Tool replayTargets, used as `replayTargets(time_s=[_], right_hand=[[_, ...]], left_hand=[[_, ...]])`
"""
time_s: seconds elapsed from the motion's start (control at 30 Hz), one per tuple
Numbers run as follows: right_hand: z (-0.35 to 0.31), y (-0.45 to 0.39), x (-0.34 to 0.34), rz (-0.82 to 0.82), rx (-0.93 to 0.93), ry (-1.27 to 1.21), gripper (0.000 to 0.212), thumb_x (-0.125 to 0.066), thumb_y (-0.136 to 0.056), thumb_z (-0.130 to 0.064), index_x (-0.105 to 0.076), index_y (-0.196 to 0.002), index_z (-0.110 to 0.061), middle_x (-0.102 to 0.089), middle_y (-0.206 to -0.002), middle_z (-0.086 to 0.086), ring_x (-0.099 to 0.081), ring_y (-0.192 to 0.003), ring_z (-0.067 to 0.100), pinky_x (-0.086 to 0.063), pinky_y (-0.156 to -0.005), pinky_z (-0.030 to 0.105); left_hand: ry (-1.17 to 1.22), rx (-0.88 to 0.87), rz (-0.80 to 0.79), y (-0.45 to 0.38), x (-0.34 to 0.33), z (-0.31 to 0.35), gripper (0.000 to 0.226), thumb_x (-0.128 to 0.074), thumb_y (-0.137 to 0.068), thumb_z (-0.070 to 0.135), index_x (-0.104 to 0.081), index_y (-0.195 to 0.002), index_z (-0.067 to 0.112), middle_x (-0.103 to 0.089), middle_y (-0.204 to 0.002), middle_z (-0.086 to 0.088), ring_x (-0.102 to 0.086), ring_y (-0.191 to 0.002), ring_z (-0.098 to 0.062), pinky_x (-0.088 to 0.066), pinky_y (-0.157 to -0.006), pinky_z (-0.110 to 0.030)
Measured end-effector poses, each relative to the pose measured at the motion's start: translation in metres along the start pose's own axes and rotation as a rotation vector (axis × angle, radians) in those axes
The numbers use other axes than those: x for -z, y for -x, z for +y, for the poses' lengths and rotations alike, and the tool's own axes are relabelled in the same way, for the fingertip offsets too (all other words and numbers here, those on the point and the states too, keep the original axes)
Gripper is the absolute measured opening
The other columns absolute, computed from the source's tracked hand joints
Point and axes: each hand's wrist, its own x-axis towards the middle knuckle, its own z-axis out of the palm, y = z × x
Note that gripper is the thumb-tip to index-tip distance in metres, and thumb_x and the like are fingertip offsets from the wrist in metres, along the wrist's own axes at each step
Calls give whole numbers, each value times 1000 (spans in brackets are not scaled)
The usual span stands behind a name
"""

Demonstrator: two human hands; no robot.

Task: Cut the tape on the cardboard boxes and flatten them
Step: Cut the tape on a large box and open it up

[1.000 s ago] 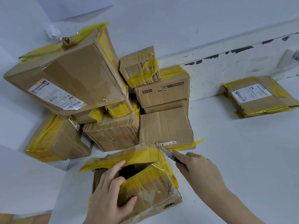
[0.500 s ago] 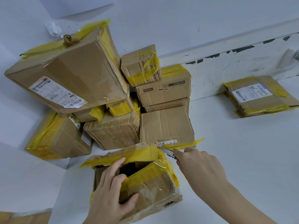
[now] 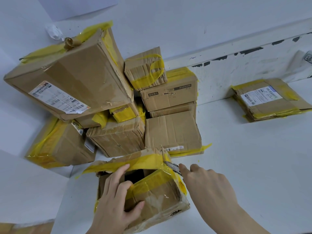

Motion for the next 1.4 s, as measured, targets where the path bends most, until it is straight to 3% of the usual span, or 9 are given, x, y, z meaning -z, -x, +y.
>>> replayTargets(time_s=[0.47,0.63,0.87,1.0,1.13,1.2,1.27,1.33,1.4], right_hand=[[-3,16,3,-62,-43,45,47,-28,-97,-5,-24,-141,-21,-13,-69,-1,-59,-101,27,-16,-46,28],[12,23,0,213,-137,-63,44,-53,-90,-48,-34,-128,-59,-47,-86,0,-64,-75,22,-34,-51,25],[72,1,-106,98,-302,-219,41,-37,-101,-28,-35,-141,-29,-31,-100,-3,-41,-80,13,-35,-66,19],[77,-19,-145,251,-258,-130,55,-90,-44,3,-72,-95,-1,-51,-69,9,-55,-56,28,-41,-42,31],[70,-28,-154,254,-281,-80,71,-84,-14,15,-73,-83,4,-51,-59,14,-49,-43,30,-39,-32,31],[70,-29,-155,231,-277,-65,65,-85,-20,12,-73,-84,8,-51,-59,16,-50,-43,31,-39,-32,31],[67,-22,-145,227,-267,-55,33,-83,-63,-14,-72,-84,10,-53,-59,17,-52,-43,32,-40,-33,31],[66,-19,-132,216,-191,-104,70,-24,-102,-39,-71,-88,10,-59,-63,17,-56,-46,32,-43,-36,32],[56,-29,-99,436,-104,-208,83,-5,-101,-47,-68,-105,7,-66,-82,14,-64,-63,31,-50,-46,36]], left_hand=[[6,-9,-19,-4,3,3,44,-29,-92,60,-42,-93,18,-41,-130,-9,-45,-107,-24,-45,-85,-31],[15,-3,-19,2,4,1,36,-56,-70,44,-41,-90,18,-37,-136,-14,-46,-110,-28,-44,-84,-40],[-8,-2,-33,-1,5,2,36,-51,-76,50,-40,-90,19,-36,-138,-14,-46,-112,-26,-42,-87,-29],[7,-7,-36,-3,4,2,36,-55,-70,45,-41,-90,18,-36,-137,-14,-45,-111,-27,-33,-92,-25],[13,-19,-36,-3,4,0,36,-56,-69,43,-41,-90,18,-35,-138,-14,-45,-111,-26,-30,-94,-25],[13,-23,-39,-3,4,-1,36,-56,-70,43,-41,-90,18,-35,-139,-14,-45,-112,-25,-33,-93,-24],[-2,-30,-44,-2,4,-2,36,-56,-71,45,-41,-90,19,-35,-140,-13,-46,-114,-23,-39,-89,-23],[-12,-31,-60,-1,5,-2,36,-56,-72,48,-41,-90,20,-35,-142,-12,-46,-115,-22,-43,-85,-23],[-10,-25,-79,-2,7,-2,37,-56,-72,49,-41,-91,21,-35,-142,-12,-46,-115,-20,-46,-82,-23]])
